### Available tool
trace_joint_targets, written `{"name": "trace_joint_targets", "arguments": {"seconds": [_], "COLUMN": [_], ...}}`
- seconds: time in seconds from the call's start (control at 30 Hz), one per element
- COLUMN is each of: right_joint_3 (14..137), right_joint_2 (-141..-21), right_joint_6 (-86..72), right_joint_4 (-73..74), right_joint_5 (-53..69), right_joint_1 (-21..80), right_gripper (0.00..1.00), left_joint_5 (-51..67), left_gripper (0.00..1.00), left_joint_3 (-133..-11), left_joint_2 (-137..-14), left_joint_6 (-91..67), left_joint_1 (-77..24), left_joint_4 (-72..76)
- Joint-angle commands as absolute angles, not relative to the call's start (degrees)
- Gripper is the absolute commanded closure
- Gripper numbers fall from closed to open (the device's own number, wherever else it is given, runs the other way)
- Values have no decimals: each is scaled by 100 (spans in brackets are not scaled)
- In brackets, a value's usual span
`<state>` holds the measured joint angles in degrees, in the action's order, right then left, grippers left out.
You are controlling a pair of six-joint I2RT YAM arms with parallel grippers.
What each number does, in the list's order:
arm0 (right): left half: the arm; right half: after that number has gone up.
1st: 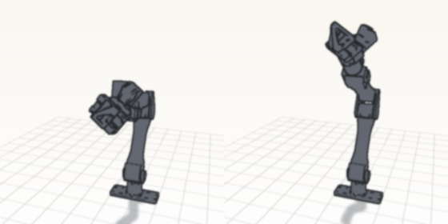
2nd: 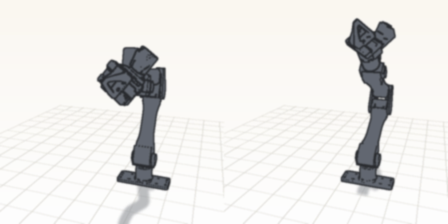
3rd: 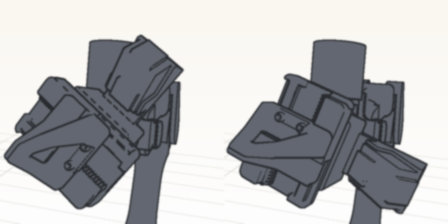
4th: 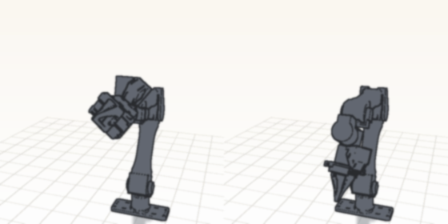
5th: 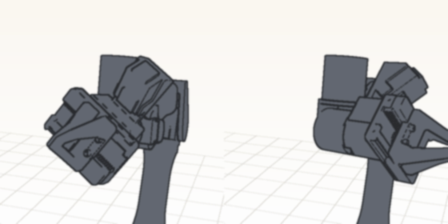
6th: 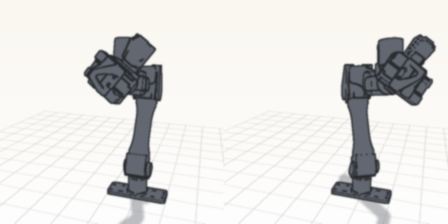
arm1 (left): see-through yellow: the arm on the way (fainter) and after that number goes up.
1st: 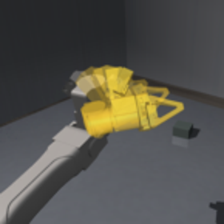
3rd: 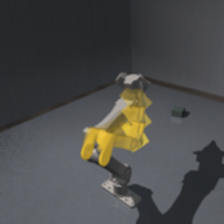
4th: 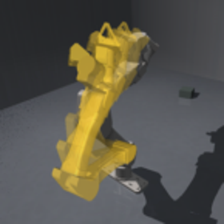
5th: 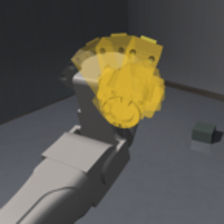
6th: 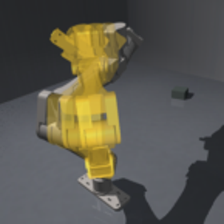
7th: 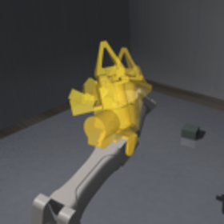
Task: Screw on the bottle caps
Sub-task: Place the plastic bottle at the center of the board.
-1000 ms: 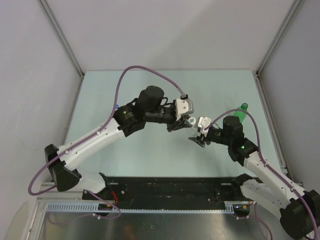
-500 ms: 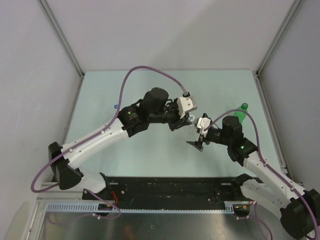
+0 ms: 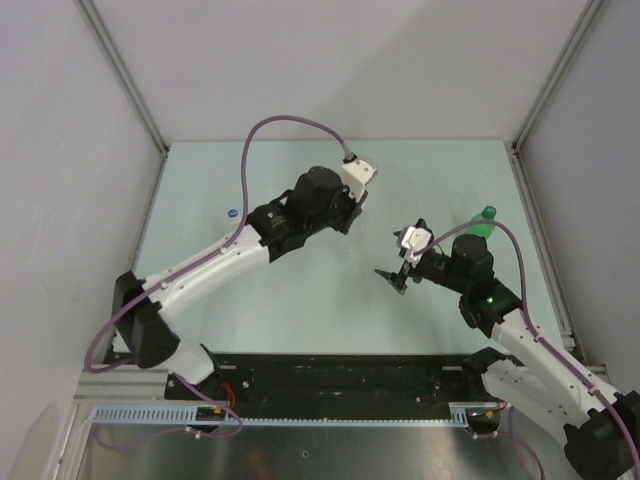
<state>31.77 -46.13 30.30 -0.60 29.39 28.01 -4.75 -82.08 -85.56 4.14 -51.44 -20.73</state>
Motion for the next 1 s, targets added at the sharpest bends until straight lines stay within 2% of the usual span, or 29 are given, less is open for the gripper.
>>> {"name": "trace_joint_targets", "arguments": {"seconds": [0.0, 0.13, 0.2, 0.43, 0.53, 0.67, 0.73, 0.9, 0.93, 0.97], "right_joint_3": [3410, 3410, 3410, 3410, 3410, 3410, 3410, 3410, 3410, 3410], "right_joint_2": [-4524, -4510, -4430, -4280, -4179, -4039, -3976, -3877, -3868, -3863], "right_joint_6": [1856, 614, 408, 60, -168, -298, -391, -718, -746, -720], "right_joint_4": [-831, -1144, -1037, -825, -799, -763, -718, -636, -617, -590], "right_joint_5": [1888, -437, -1171, -2060, -2125, -2186, -2227, -2522, -2549, -2527], "right_joint_1": [2822, 2830, 2826, 2820, 2820, 2821, 2821, 2820, 2816, 2819], "right_gripper": [0, 1, 1, 1, 1, 1, 1, 1, 1, 1], "left_joint_5": [-1544, -1767, -1835, -1839, -1932, -1862, -1691, -1526, -1492, -1441], "left_gripper": [100, 100, 100, 100, 84, 77, 66, 17, 9, 5], "left_joint_3": [-8204, -8139, -8104, -7879, -7758, -7644, -7606, -7591, -7592, -7584], "left_joint_2": [-8923, -9075, -9118, -9133, -9028, -8961, -8946, -8665, -8564, -8470], "left_joint_6": [-846, -1442, -1536, -1817, -1885, -1817, -1779, -1752, -1742, -1728], "left_joint_1": [-4661, -4418, -4394, -4365, -4360, -4363, -4360, -4364, -4371, -4369], "left_joint_4": [-1813, -1811, -1811, -1827, -1828, -1826, -1828, -1828, -1828, -1828]}}
